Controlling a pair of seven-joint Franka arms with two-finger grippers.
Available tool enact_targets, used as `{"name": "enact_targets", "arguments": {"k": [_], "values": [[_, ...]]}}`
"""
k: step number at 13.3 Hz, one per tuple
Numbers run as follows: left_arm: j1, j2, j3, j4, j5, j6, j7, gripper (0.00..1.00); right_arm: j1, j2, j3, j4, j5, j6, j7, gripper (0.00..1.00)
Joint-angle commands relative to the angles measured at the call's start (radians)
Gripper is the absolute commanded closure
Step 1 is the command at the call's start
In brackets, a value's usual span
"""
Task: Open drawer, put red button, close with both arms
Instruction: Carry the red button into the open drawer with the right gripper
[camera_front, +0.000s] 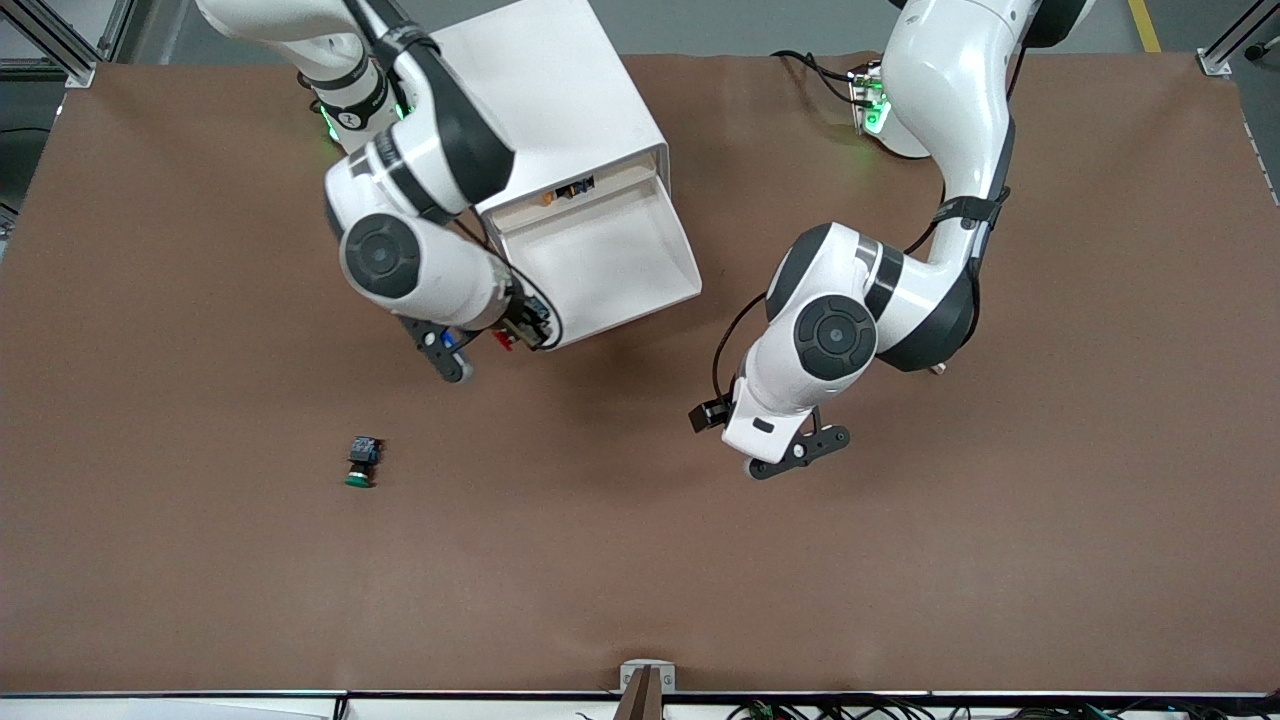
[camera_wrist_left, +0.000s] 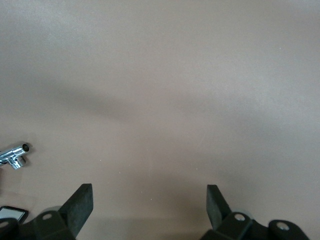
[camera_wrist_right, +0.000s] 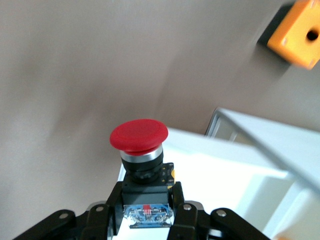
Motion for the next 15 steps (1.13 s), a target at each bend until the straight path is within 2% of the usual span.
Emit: {"name": "enact_targets", "arguments": {"k": [1, 3, 6, 8, 12, 13, 15], "values": [[-0.003, -0.02, 0.003, -0.023, 0.019, 0.008, 0.013, 0.0, 0.09, -0.032, -0.014, -0.122, 0.017, 0.161, 0.131, 0.91], [-0.004, -0.02, 0.005, -0.023, 0.019, 0.008, 0.015, 0.0, 0.141, -0.027, -0.015, -0.175, 0.015, 0.267, 0.197, 0.91], [-0.001, -0.02, 0.005, -0.023, 0.019, 0.008, 0.015, 0.0, 0.154, -0.024, -0.014, -0.185, 0.015, 0.285, 0.219, 0.87], [0.001, -0.02, 0.003, -0.023, 0.018, 0.008, 0.015, 0.0, 0.154, -0.024, -0.014, -0.185, 0.015, 0.286, 0.23, 0.68], [-0.009, -0.018, 0.003, -0.023, 0.016, 0.01, 0.015, 0.0, 0.152, -0.03, -0.023, -0.182, -0.011, 0.288, 0.238, 0.1], [-0.012, -0.017, 0.002, -0.023, 0.014, 0.011, 0.013, 0.0, 0.141, -0.042, -0.026, -0.175, -0.049, 0.282, 0.238, 0.01], [-0.013, -0.014, 0.0, -0.023, 0.011, 0.016, 0.013, 0.0, 0.093, -0.078, -0.043, -0.149, -0.127, 0.272, 0.224, 0.01]]}}
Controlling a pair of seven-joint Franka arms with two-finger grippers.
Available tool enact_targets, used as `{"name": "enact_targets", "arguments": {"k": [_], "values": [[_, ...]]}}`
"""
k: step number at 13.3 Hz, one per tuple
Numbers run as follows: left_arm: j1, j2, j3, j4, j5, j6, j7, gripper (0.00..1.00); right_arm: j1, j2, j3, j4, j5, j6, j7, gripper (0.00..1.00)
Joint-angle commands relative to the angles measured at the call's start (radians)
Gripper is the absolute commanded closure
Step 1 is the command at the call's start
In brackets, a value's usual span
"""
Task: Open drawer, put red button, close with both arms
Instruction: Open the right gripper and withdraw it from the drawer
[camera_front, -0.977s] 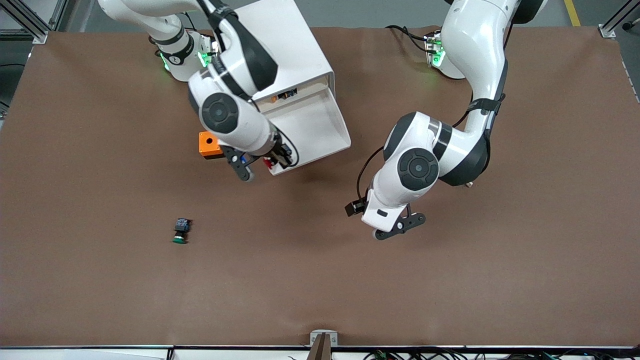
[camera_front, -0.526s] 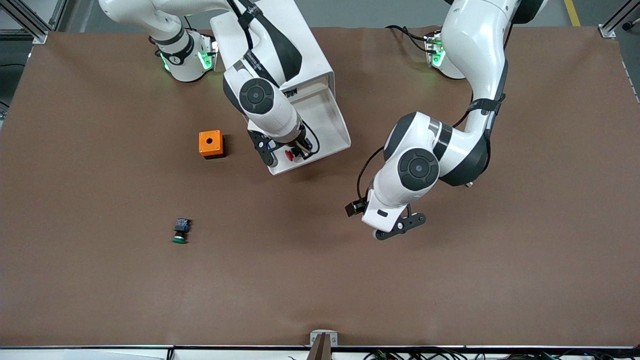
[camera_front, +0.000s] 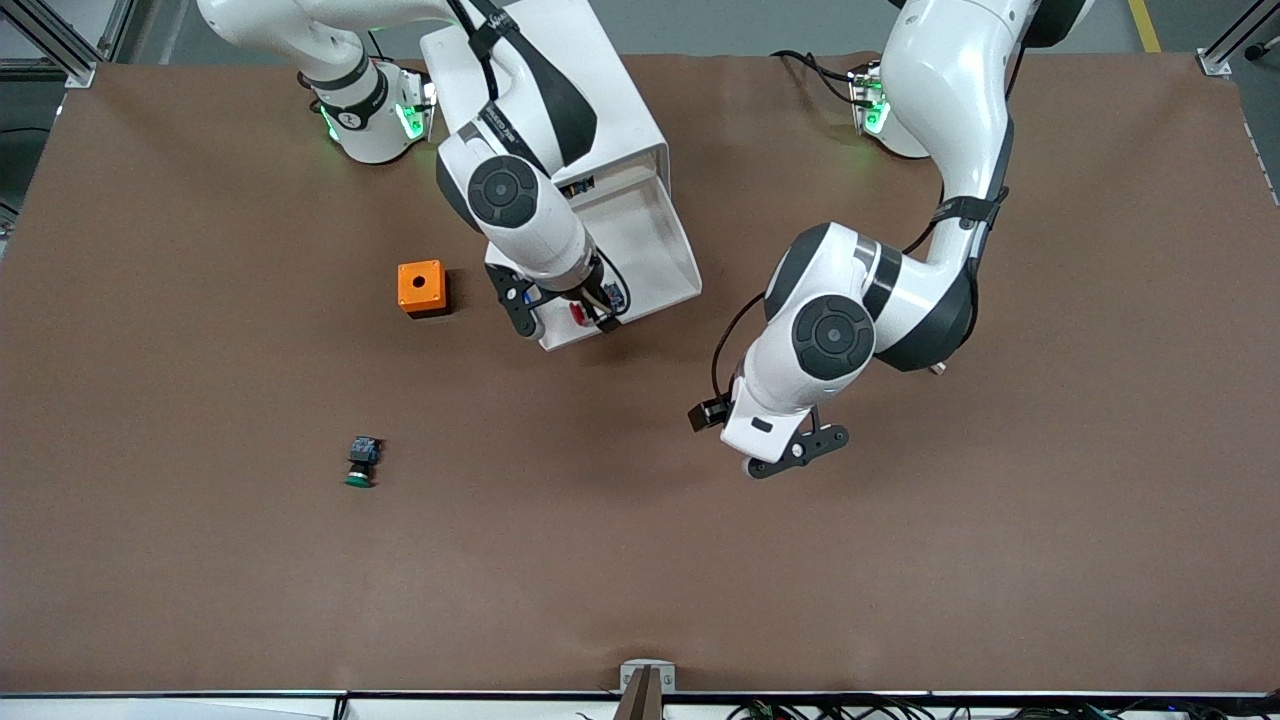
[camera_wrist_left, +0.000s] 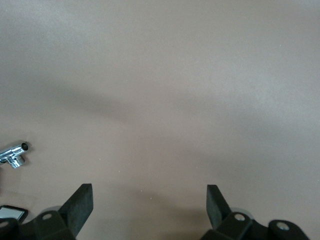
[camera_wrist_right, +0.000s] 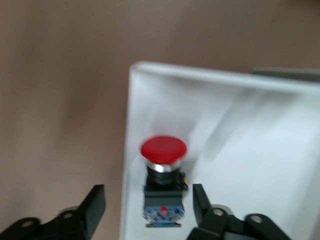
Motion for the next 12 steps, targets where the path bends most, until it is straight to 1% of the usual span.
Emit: {"name": "enact_targets", "arguments": {"k": [1, 2, 5, 7, 8, 10, 12], "values": [[-0.011, -0.008, 0.001, -0.023, 0.011, 0.025, 0.014, 0.0, -0.074, -0.073, -0.01, 0.007, -0.091, -0.018, -0.025, 0.0], [-0.024, -0.006, 0.001, -0.035, 0.011, 0.051, 0.01, 0.0, -0.104, -0.088, -0.01, 0.006, -0.111, -0.021, -0.076, 0.0], [-0.05, -0.006, 0.001, -0.04, 0.007, 0.088, -0.022, 0.0, -0.221, -0.119, -0.01, 0.027, -0.112, -0.084, -0.298, 0.0], [-0.095, 0.0, 0.003, -0.04, 0.014, 0.09, -0.068, 0.0, -0.322, -0.124, -0.01, 0.062, -0.112, -0.175, -0.512, 0.0], [-0.099, 0.0, 0.003, -0.04, 0.014, 0.09, -0.076, 0.0, -0.365, -0.122, -0.01, 0.082, -0.112, -0.209, -0.629, 0.0], [-0.119, 0.002, 0.003, -0.041, 0.018, 0.09, -0.076, 0.0, -0.452, -0.124, -0.01, 0.093, -0.112, -0.235, -0.838, 0.0], [-0.168, 0.015, 0.003, -0.046, 0.019, 0.09, -0.081, 0.0, -0.531, -0.136, -0.01, 0.093, -0.114, -0.26, -1.065, 0.0]]}}
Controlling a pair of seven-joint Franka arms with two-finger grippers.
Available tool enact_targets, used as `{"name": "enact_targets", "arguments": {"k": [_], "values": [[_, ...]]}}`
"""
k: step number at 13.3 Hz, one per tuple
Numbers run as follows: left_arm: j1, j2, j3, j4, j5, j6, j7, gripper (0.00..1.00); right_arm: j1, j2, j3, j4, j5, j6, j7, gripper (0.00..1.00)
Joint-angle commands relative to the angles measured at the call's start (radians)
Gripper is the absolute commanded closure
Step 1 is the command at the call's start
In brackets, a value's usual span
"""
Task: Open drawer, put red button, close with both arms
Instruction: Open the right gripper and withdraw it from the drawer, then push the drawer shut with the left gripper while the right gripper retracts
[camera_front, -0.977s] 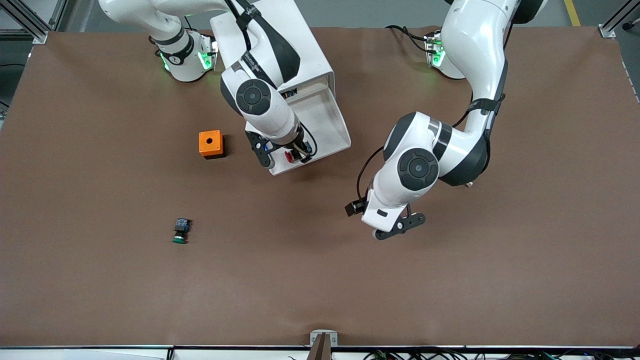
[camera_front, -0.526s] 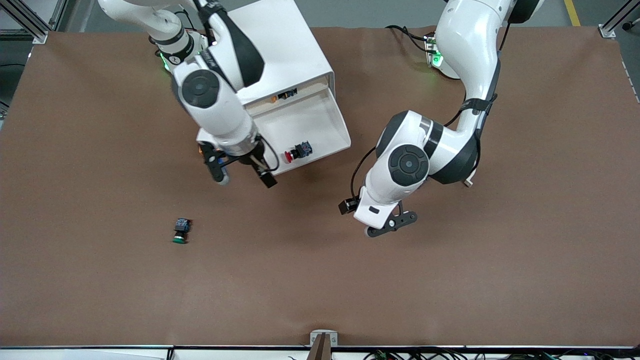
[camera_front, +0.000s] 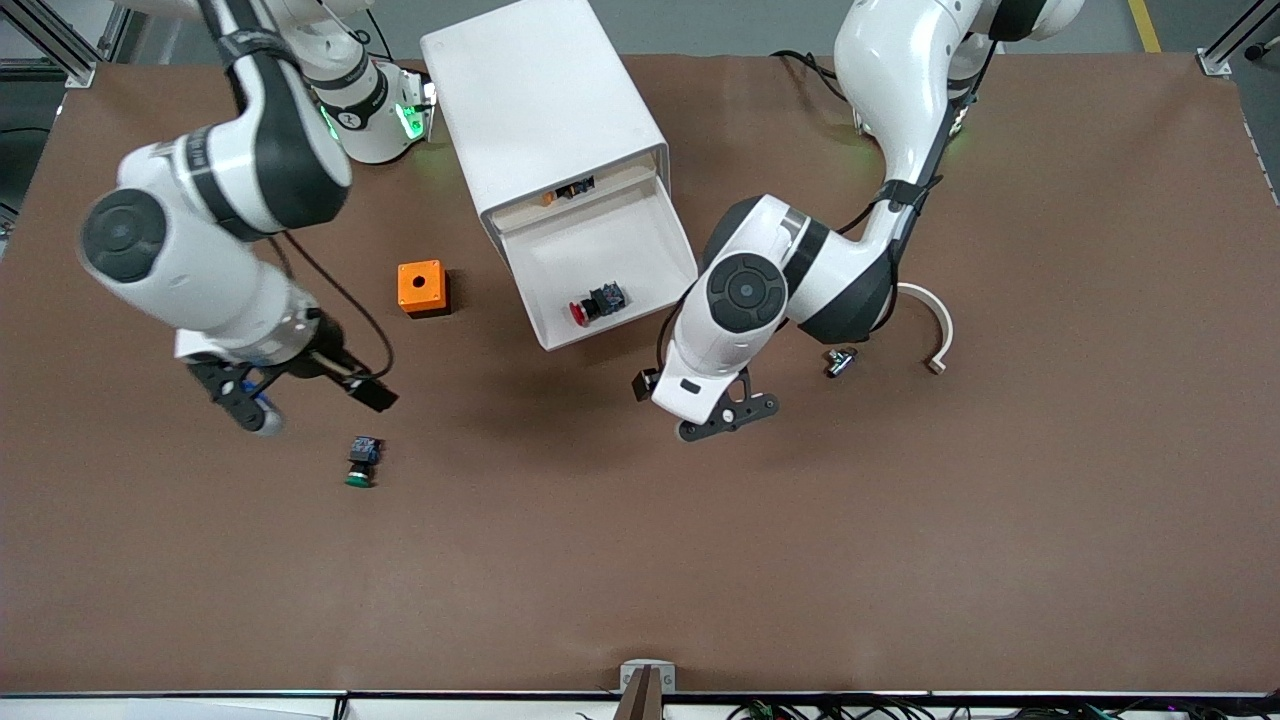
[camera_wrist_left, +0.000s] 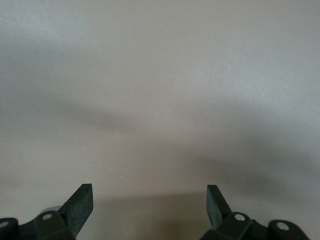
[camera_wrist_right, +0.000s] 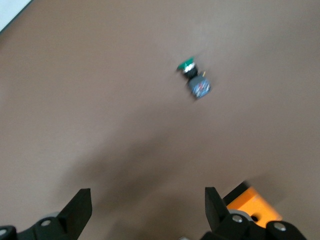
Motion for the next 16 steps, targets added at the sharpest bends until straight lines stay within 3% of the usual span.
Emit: {"name": "enact_targets", "arguments": {"k": [1, 7, 11, 16], "values": [[-0.055, 0.019, 0.01, -0.017, 0.021, 0.016, -0.018, 0.0, -0.107, -0.022, 0.022, 0.003, -0.013, -0.05, -0.244, 0.0], [-0.133, 0.026, 0.01, -0.06, 0.022, 0.008, -0.047, 0.0, -0.289, -0.081, 0.02, 0.003, -0.042, -0.084, -0.772, 0.0], [-0.159, 0.022, 0.01, -0.074, 0.022, -0.023, -0.05, 0.0, -0.297, -0.142, 0.022, 0.0, -0.143, -0.09, -0.855, 0.0], [-0.187, 0.016, -0.004, -0.072, 0.005, -0.084, -0.125, 0.0, -0.296, -0.203, 0.023, 0.003, -0.146, -0.135, -0.848, 0.0]]}}
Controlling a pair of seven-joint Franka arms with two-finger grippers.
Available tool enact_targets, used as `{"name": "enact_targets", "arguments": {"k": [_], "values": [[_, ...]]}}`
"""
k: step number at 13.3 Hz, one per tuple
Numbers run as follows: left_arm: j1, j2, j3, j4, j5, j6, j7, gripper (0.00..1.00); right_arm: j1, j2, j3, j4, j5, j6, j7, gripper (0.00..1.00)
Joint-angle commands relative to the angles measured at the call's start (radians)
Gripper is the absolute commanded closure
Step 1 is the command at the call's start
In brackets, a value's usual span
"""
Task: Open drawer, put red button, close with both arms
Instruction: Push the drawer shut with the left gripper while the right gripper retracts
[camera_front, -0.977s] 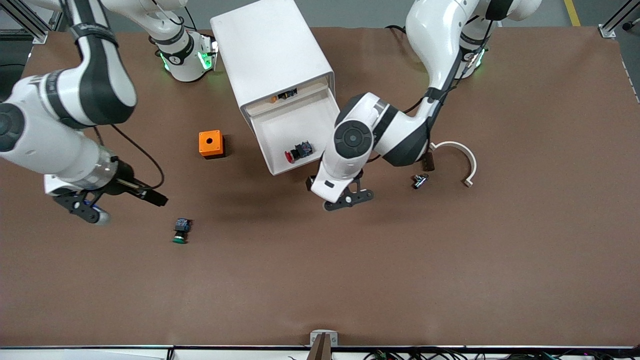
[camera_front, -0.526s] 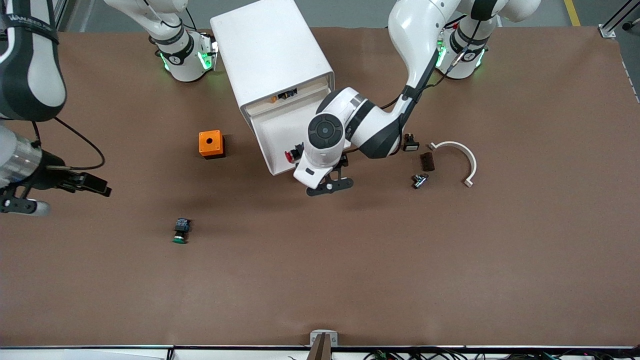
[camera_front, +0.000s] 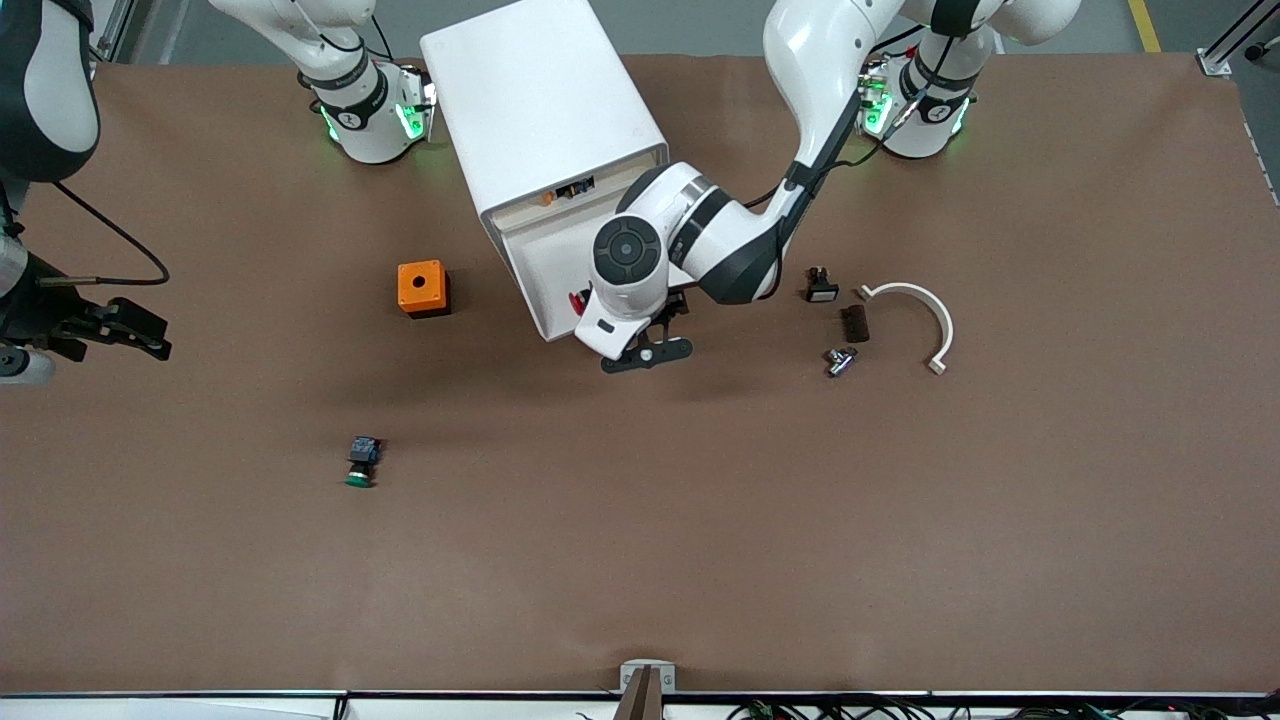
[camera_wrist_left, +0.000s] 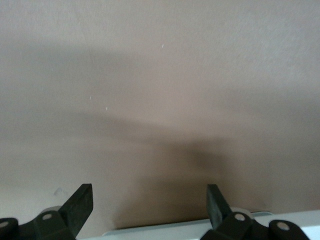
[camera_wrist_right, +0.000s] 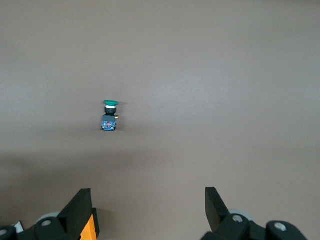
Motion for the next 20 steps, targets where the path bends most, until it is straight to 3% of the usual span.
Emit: {"name": "enact_targets", "arguments": {"k": [1, 9, 20], "values": [[-0.014, -0.024, -0.026, -0.017, 0.005, -0.022, -0.08, 0.0, -0.008, -0.06, 0.009, -0.01, -0.021, -0.039, 0.001, 0.0], [-0.018, -0.026, -0.045, -0.014, -0.176, -0.021, -0.192, 0.0, -0.005, -0.089, 0.015, 0.012, -0.009, -0.067, 0.0, 0.0], [-0.018, -0.009, -0.116, -0.021, -0.32, -0.021, -0.268, 0.0, -0.005, -0.088, 0.014, 0.012, -0.009, -0.067, -0.006, 0.0]]}}
